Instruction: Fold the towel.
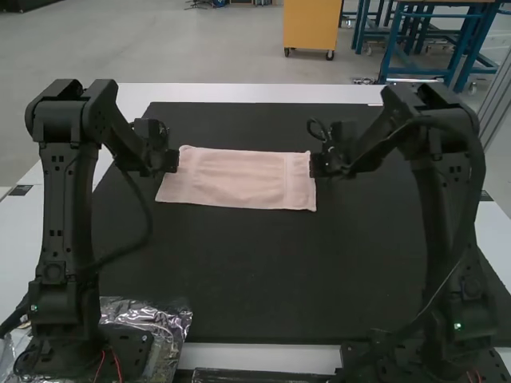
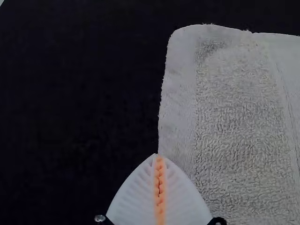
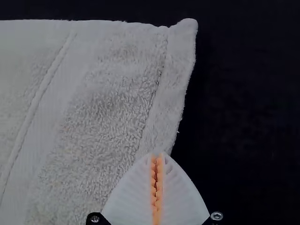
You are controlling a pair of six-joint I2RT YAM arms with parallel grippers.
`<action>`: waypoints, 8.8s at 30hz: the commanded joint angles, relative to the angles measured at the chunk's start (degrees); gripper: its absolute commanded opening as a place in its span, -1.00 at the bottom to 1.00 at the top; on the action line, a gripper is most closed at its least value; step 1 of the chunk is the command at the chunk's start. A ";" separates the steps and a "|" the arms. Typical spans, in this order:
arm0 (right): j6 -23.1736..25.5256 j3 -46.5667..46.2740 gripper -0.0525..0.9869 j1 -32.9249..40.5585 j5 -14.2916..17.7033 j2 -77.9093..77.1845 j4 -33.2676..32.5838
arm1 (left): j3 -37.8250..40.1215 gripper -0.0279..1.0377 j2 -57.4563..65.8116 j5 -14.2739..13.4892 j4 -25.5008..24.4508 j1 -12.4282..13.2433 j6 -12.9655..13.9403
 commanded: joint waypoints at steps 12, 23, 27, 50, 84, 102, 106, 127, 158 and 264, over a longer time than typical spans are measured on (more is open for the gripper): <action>3.54 -1.15 -0.96 -2.74 -3.68 -4.16 0.03 | 1.23 -0.91 -5.75 5.77 -1.24 0.42 -0.52; 3.54 -2.99 -0.96 -3.01 -4.56 -7.59 0.03 | 0.44 -0.90 -10.24 9.19 -6.51 1.30 0.01; 3.63 -3.43 -0.96 -3.36 -4.74 -7.77 -0.06 | -0.44 -0.90 -10.41 8.84 -5.54 1.92 1.06; 3.63 -5.37 -0.96 -2.31 -5.53 -7.24 1.26 | 2.90 0.77 -0.04 5.68 -3.96 1.48 0.89; 5.47 -6.16 -0.96 -2.83 -6.23 -9.70 2.31 | 4.13 -0.92 -8.65 13.85 -11.70 2.97 1.24; 6.00 -14.95 -0.96 -2.57 -7.81 -18.67 1.26 | -6.24 -0.92 -18.67 14.91 -13.10 4.82 5.81; 6.00 -17.85 -0.96 -2.57 -8.52 -21.30 1.17 | -9.84 -0.92 -21.75 14.91 -13.01 4.90 5.90; 6.35 -31.03 -0.95 -0.20 -10.63 -24.99 2.14 | -30.06 -0.91 -32.38 14.64 -6.60 5.87 6.07; 7.49 -30.06 0.83 2.53 -10.19 -24.91 2.49 | -31.20 0.88 -37.04 15.44 -2.99 6.57 3.00; 8.90 -10.02 -0.95 25.03 -8.96 -18.14 11.81 | -30.59 0.87 -45.74 1.55 3.60 1.39 3.00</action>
